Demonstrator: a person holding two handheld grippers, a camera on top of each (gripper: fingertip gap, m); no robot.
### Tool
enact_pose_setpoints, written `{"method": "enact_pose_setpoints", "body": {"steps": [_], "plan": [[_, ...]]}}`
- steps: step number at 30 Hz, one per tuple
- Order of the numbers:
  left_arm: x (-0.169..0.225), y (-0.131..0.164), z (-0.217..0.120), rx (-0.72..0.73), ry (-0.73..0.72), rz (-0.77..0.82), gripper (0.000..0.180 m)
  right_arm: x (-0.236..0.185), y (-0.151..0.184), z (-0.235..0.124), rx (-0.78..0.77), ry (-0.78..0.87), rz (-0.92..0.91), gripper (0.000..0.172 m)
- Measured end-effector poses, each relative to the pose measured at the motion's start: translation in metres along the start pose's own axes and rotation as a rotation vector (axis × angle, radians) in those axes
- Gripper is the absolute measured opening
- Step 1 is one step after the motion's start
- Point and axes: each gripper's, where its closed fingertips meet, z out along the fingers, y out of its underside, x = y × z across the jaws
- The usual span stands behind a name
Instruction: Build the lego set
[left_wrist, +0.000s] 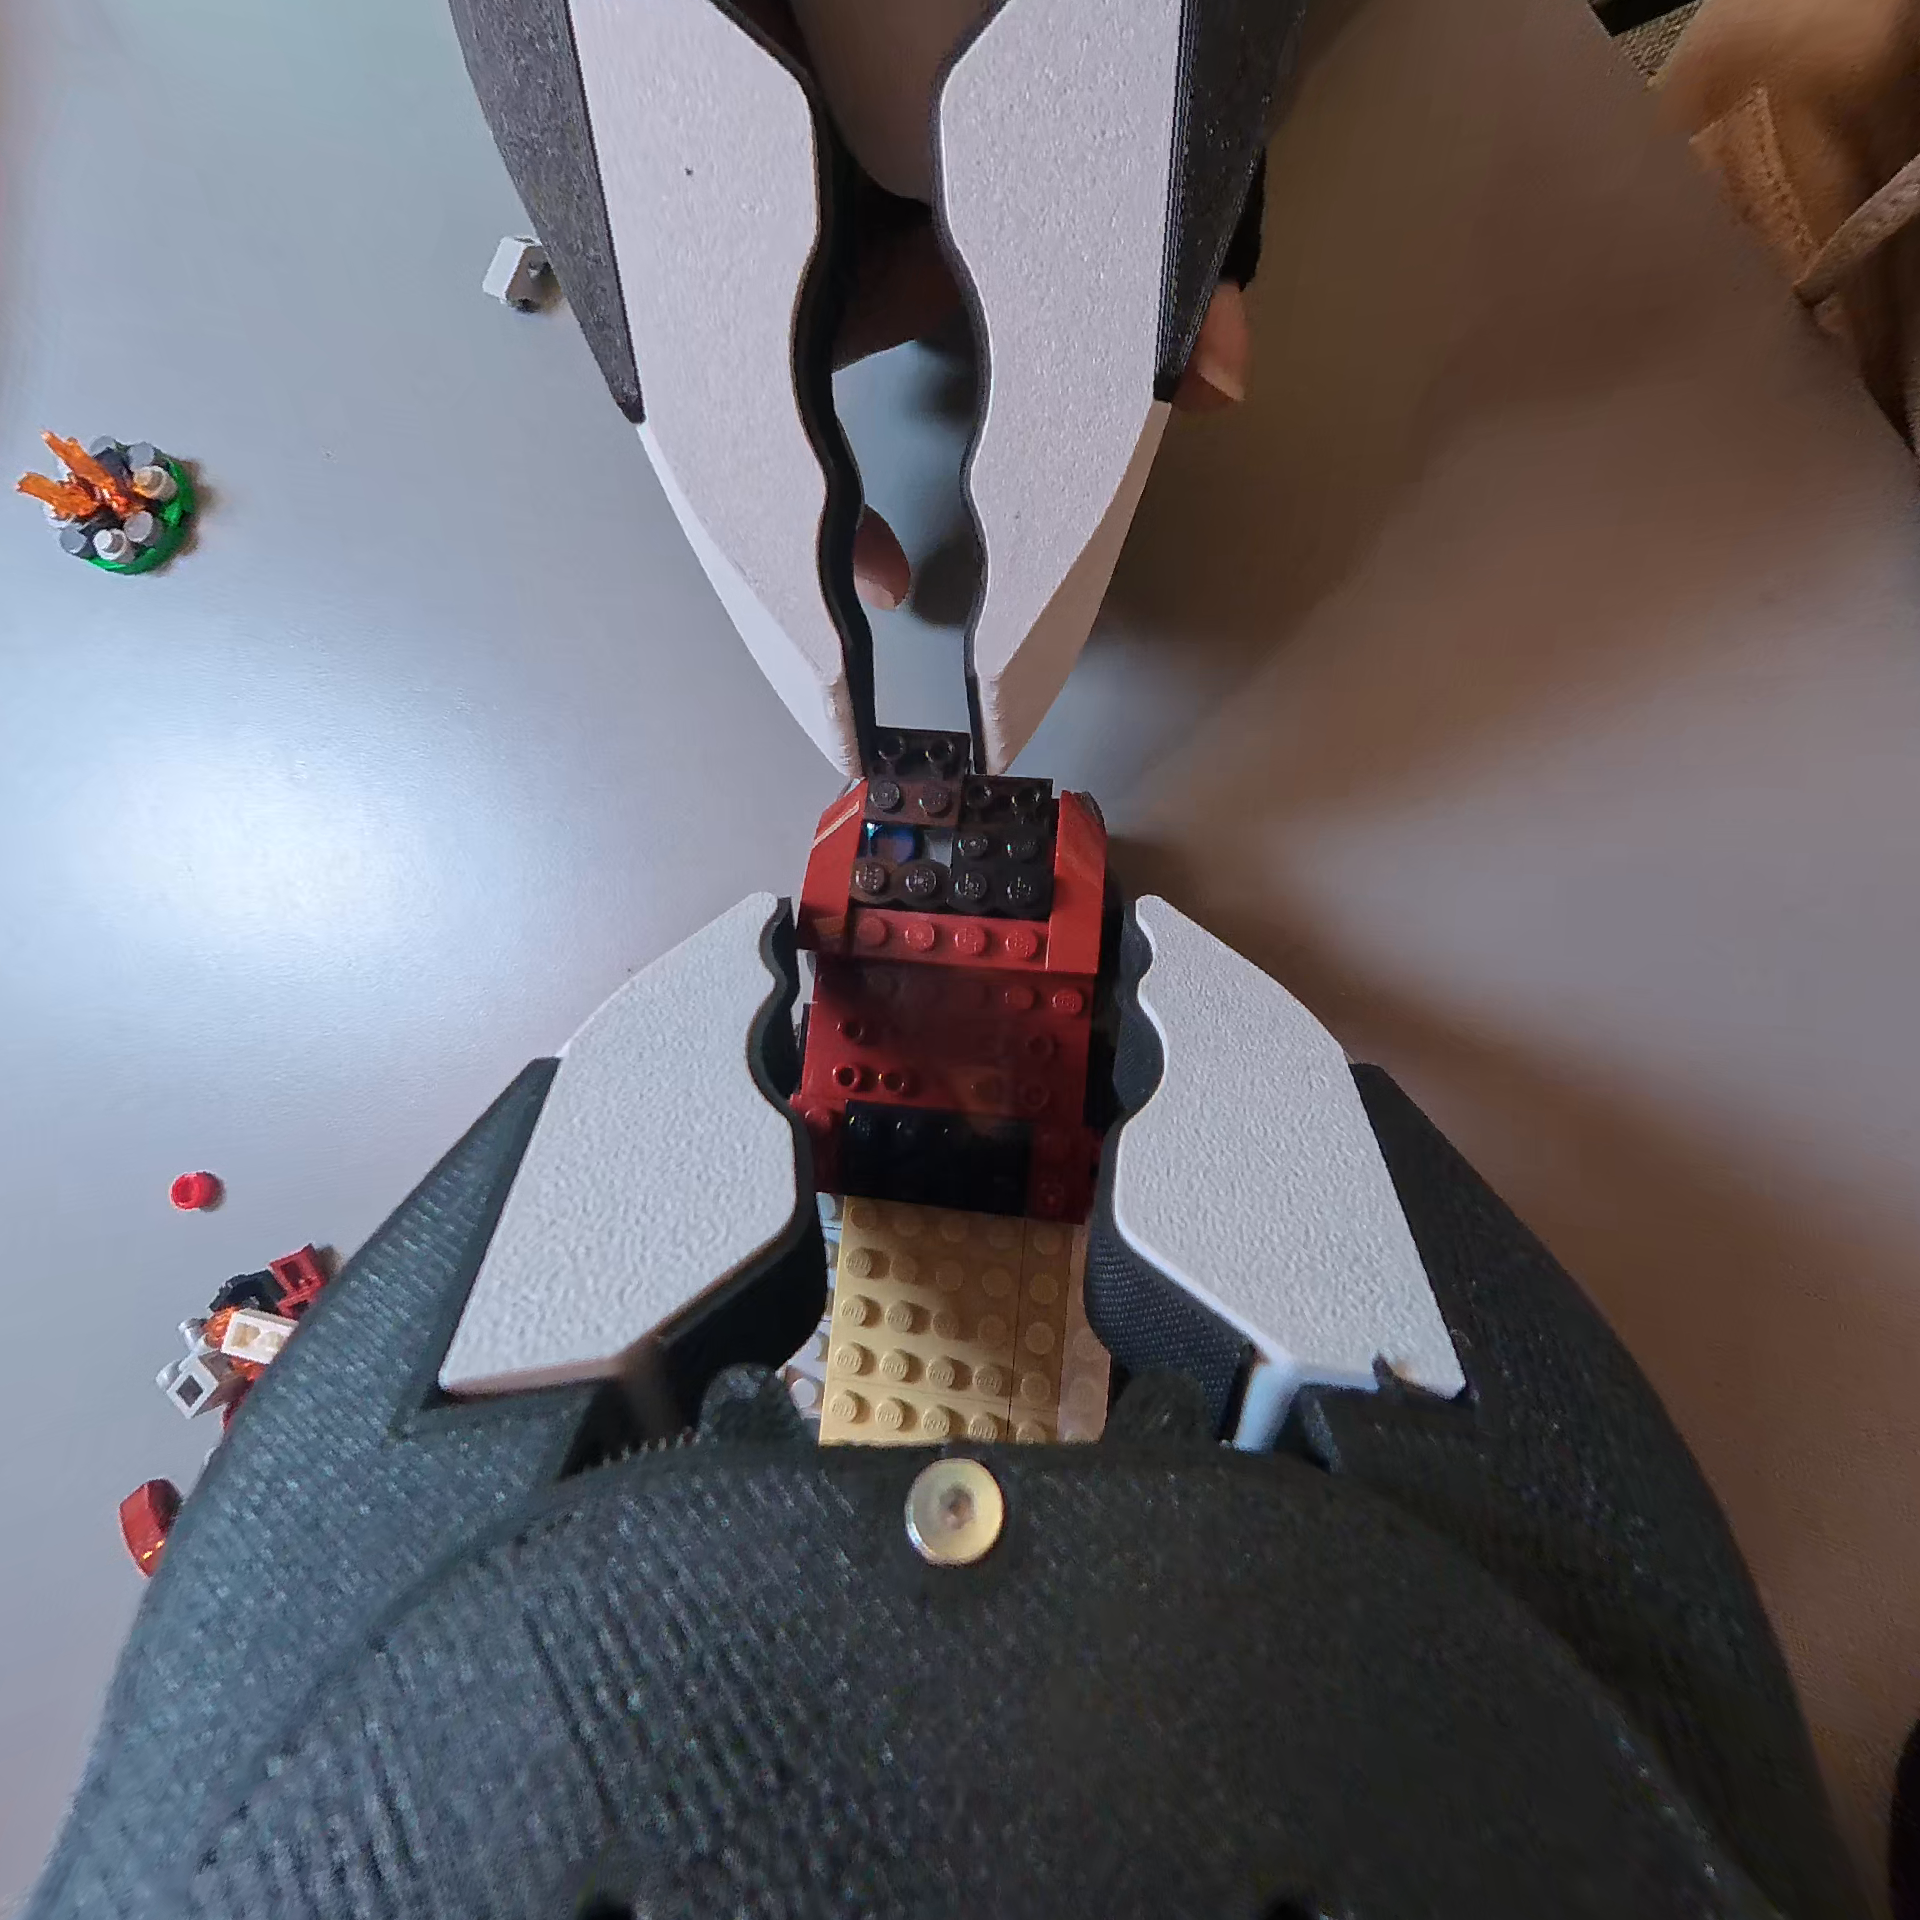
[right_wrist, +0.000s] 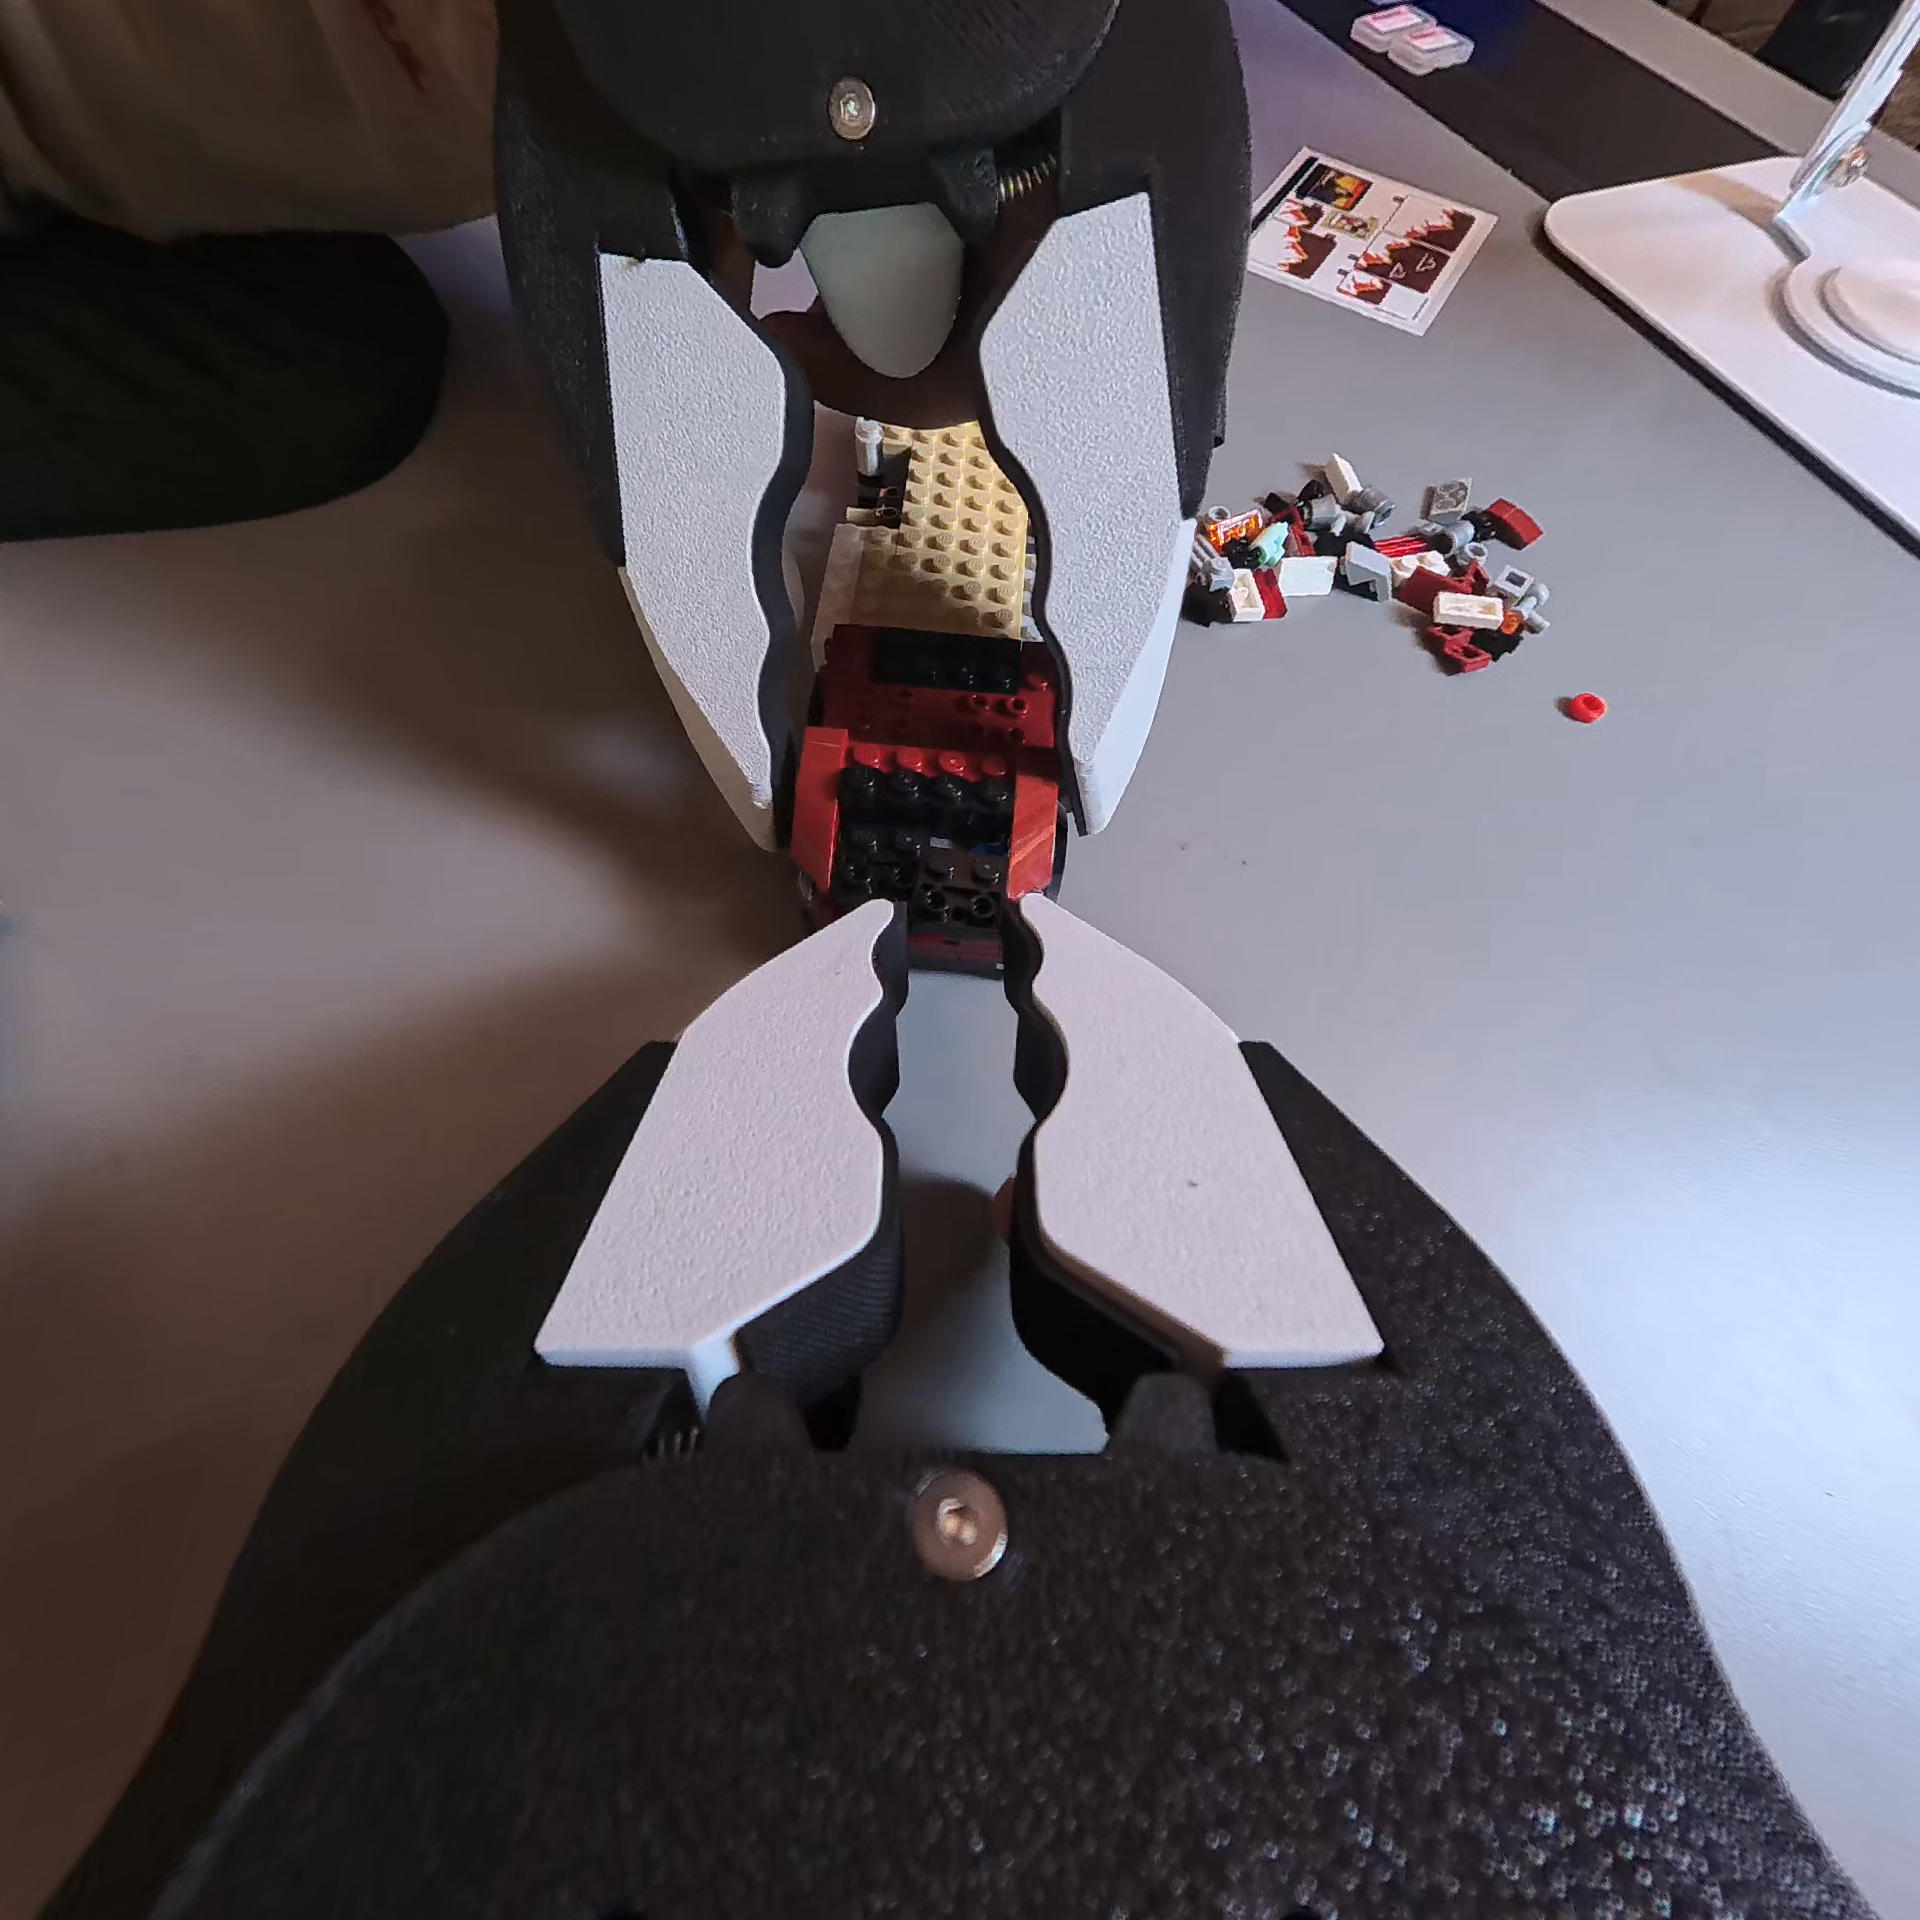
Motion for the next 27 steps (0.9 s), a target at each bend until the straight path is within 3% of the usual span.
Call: {"method": "enact_pose_setpoints", "body": {"steps": [19, 27], "plan": [[0.001, 0.001, -0.001, 0.009, -0.005, -0.003, 0.059, -0.002, -0.007, 0.001, 0.023, 0.028, 0.046, 0.017], [0.001, 0.002, -0.001, 0.005, -0.01, 0.001, 0.059, 0.006, 0.004, -0.02, -0.063, -0.014, -0.057, 0.024]]}}
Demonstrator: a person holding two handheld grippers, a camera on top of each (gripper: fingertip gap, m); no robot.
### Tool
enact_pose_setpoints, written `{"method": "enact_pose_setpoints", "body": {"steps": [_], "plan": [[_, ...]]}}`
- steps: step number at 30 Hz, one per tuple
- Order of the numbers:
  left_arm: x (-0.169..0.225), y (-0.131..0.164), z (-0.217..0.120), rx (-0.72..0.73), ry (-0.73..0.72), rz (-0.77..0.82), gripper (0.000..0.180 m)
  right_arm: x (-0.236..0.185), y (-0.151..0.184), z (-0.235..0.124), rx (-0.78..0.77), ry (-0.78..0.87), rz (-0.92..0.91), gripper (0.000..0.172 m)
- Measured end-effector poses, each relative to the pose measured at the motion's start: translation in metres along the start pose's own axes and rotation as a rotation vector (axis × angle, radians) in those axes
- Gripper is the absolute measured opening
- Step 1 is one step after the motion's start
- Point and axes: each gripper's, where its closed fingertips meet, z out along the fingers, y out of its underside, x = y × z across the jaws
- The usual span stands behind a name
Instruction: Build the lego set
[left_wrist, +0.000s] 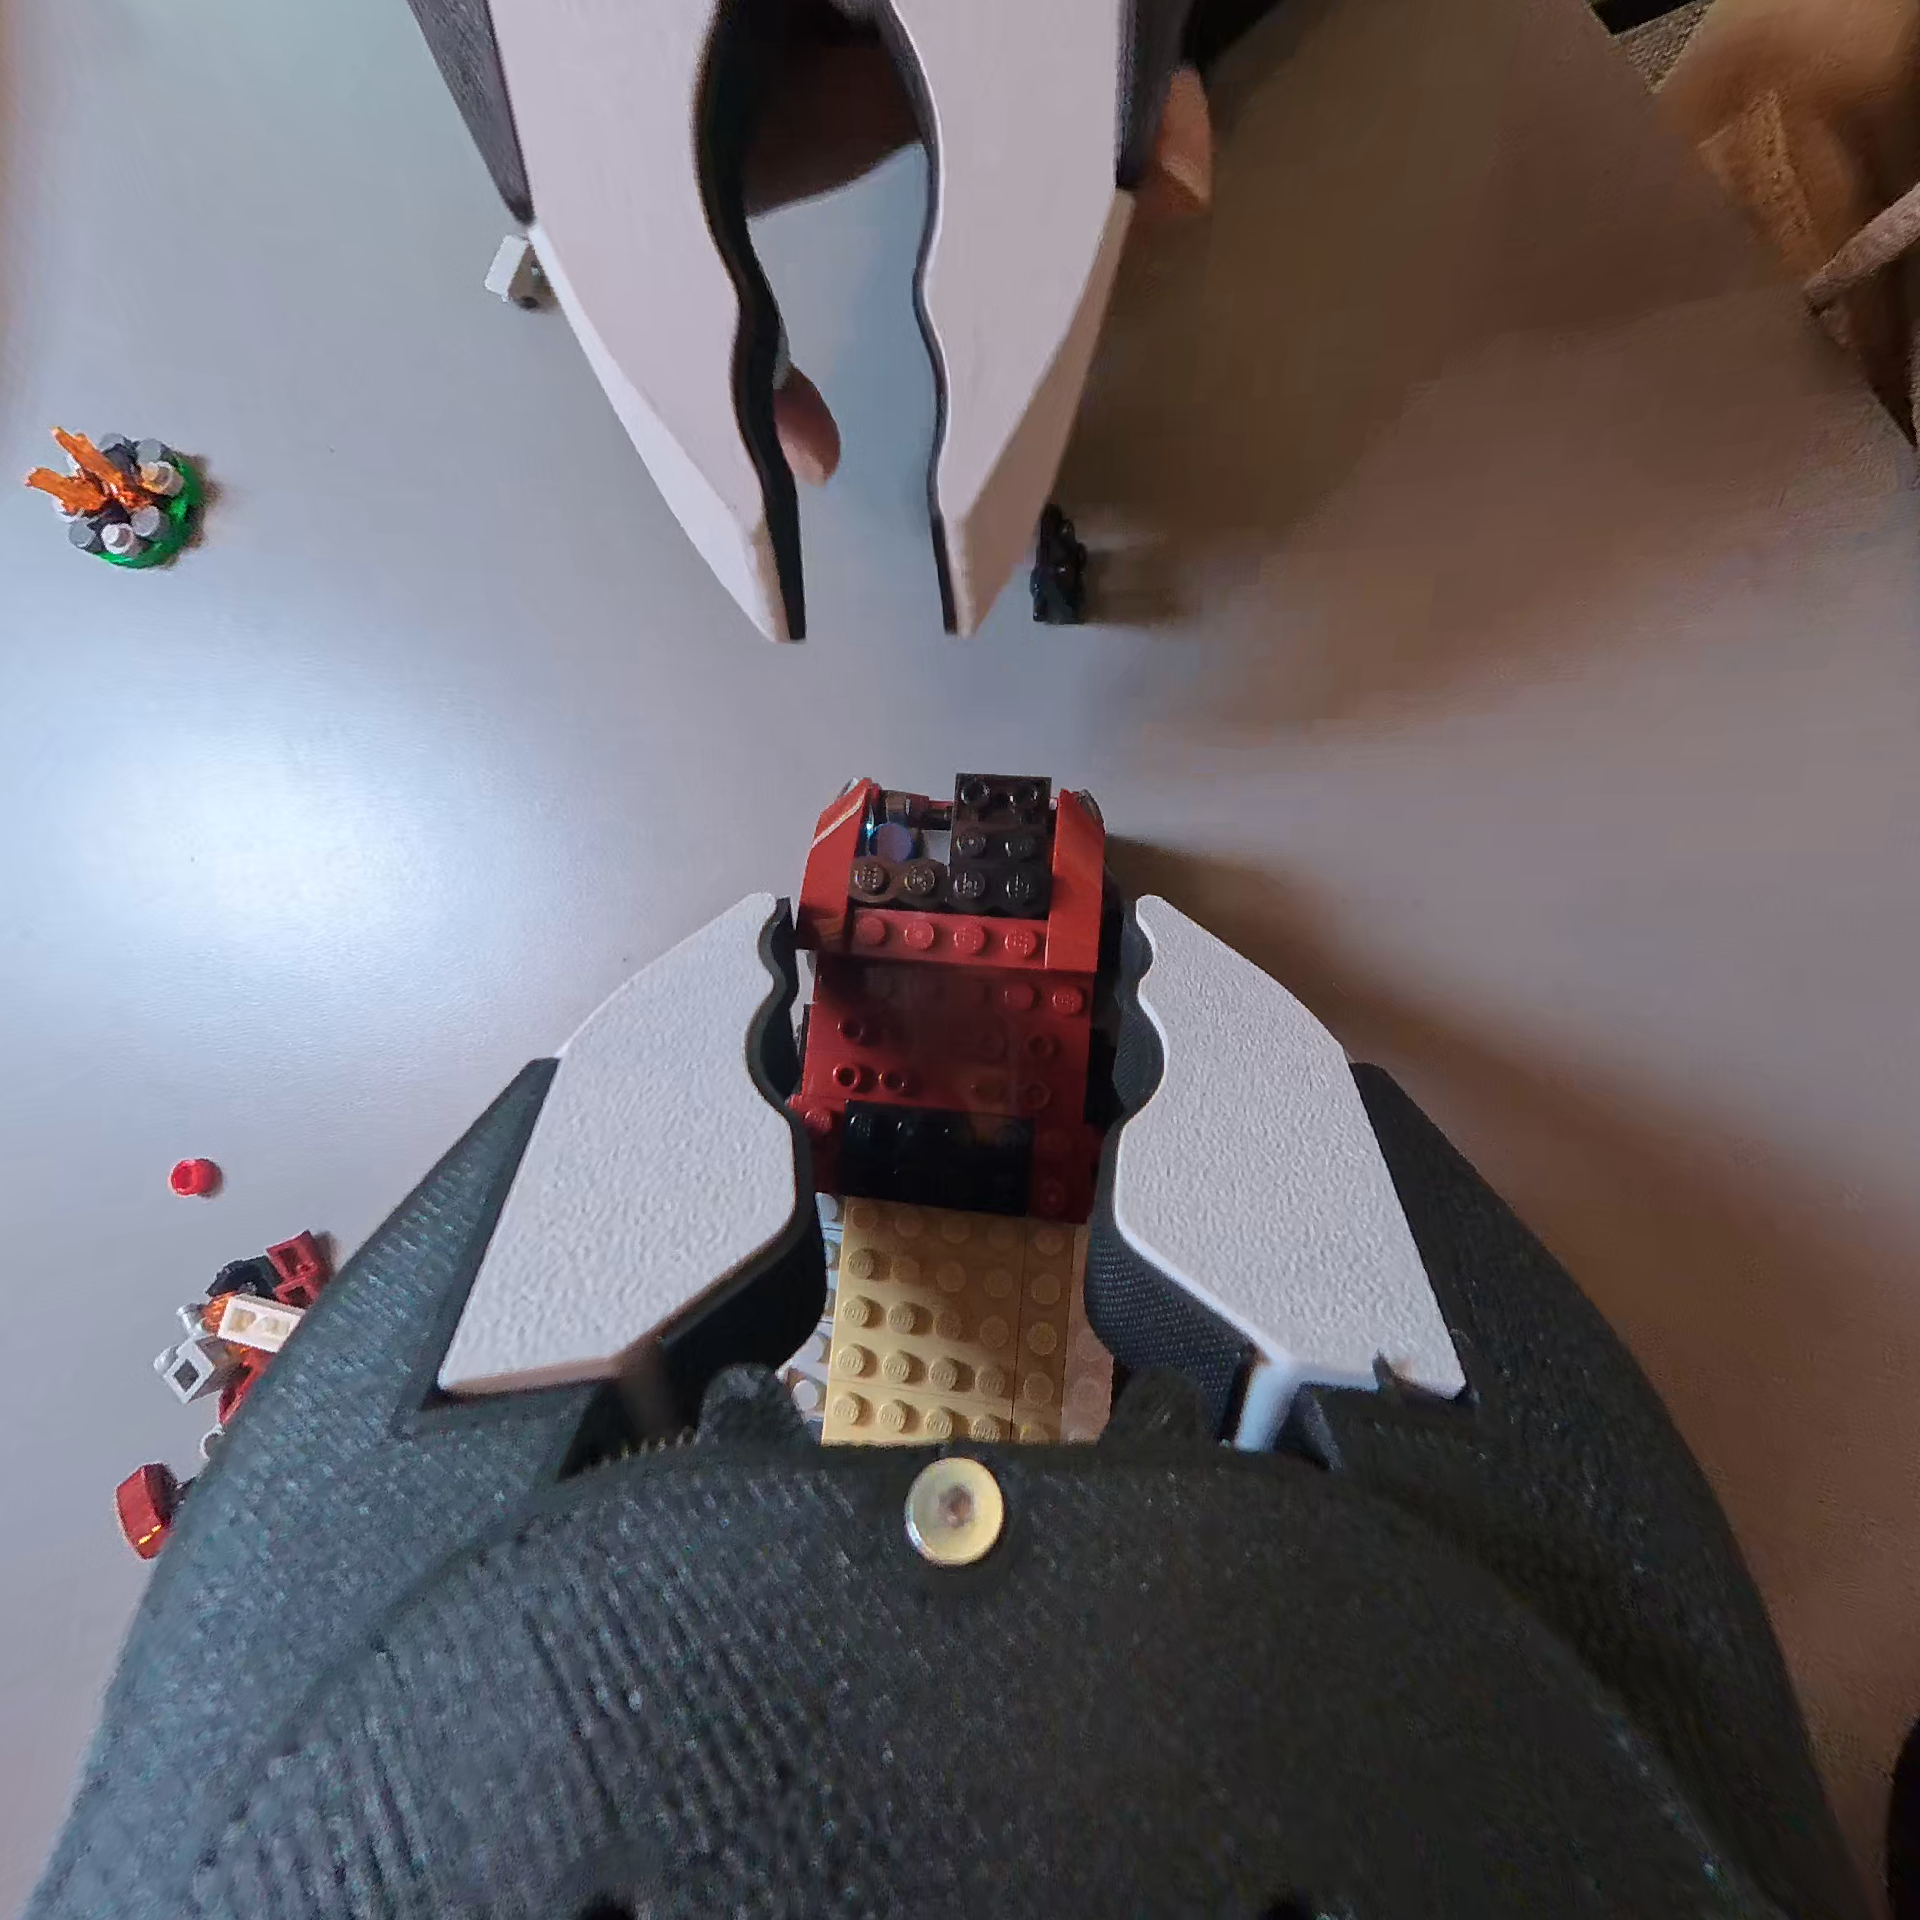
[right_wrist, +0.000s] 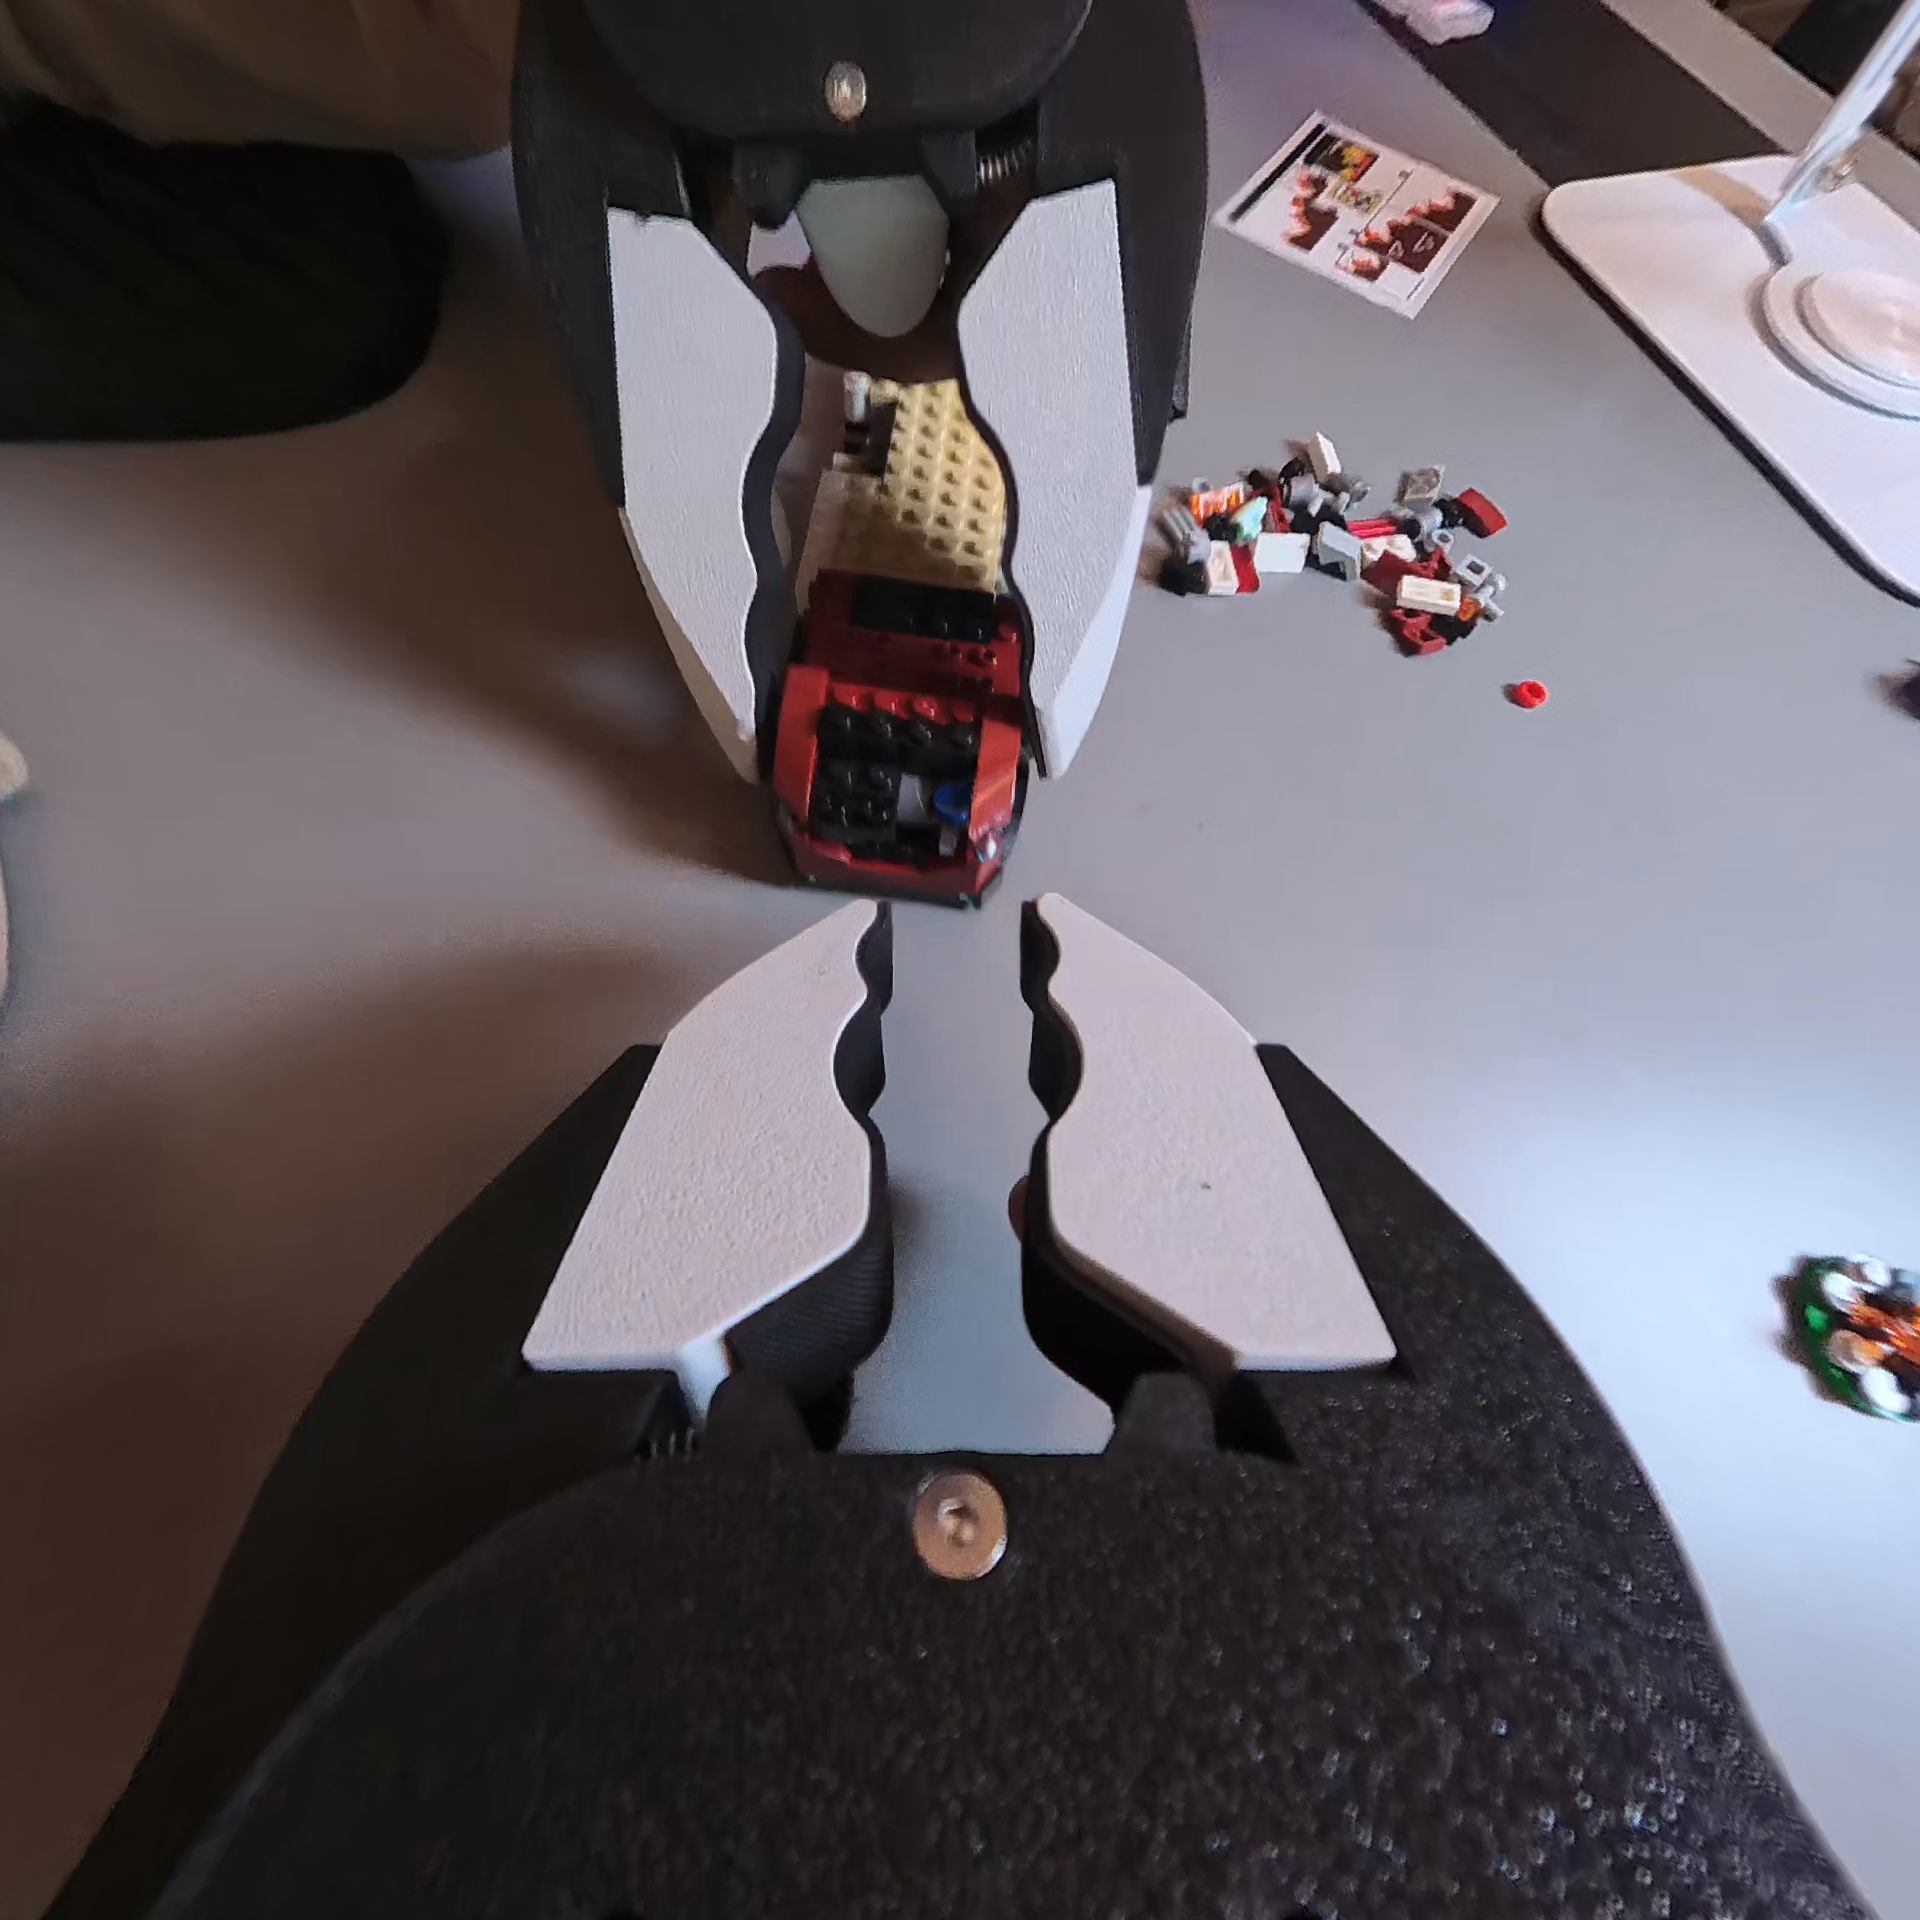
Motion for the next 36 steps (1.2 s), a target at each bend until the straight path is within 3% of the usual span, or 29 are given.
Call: {"method": "enact_pose_setpoints", "body": {"steps": [9, 13, 19, 23, 26, 29, 33, 36], "plan": [[0.0, -0.005, -0.01, 0.005, -0.02, 0.008, 0.064, -0.028, 0.04, -0.013, -0.255, -0.19, -0.035, 0.021], [-0.003, -0.018, -0.022, 0.056, -0.11, -0.002, 0.053, -0.026, 0.039, -0.009, -0.257, -0.177, -0.036, 0.005], [0.009, -0.042, -0.03, 0.213, -0.222, -0.132, 0.04, -0.02, -0.004, -0.031, 0.057, -0.318, 0.313, 0.005], [0.012, -0.078, -0.039, 0.468, -0.19, -0.314, 0.032, -0.031, -0.048, -0.053, 0.315, -0.566, 0.513, 0.005], [0.017, -0.103, -0.052, 0.617, -0.172, -0.322, 0.026, -0.035, -0.067, -0.062, 0.419, -0.686, 0.634, 0.005], [0.019, -0.111, -0.056, 0.614, -0.222, -0.26, 0.015, -0.041, -0.071, -0.064, 0.439, -0.742, 0.679, 0.005], [0.02, -0.114, -0.057, 0.6, -0.262, -0.265, 0.013, -0.041, -0.074, -0.068, 0.477, -0.755, 0.723, 0.005], [0.012, -0.113, -0.061, 0.632, -0.319, -0.315, 0.01, -0.031, -0.077, -0.067, 0.533, -0.674, 0.766, 0.005]]}}
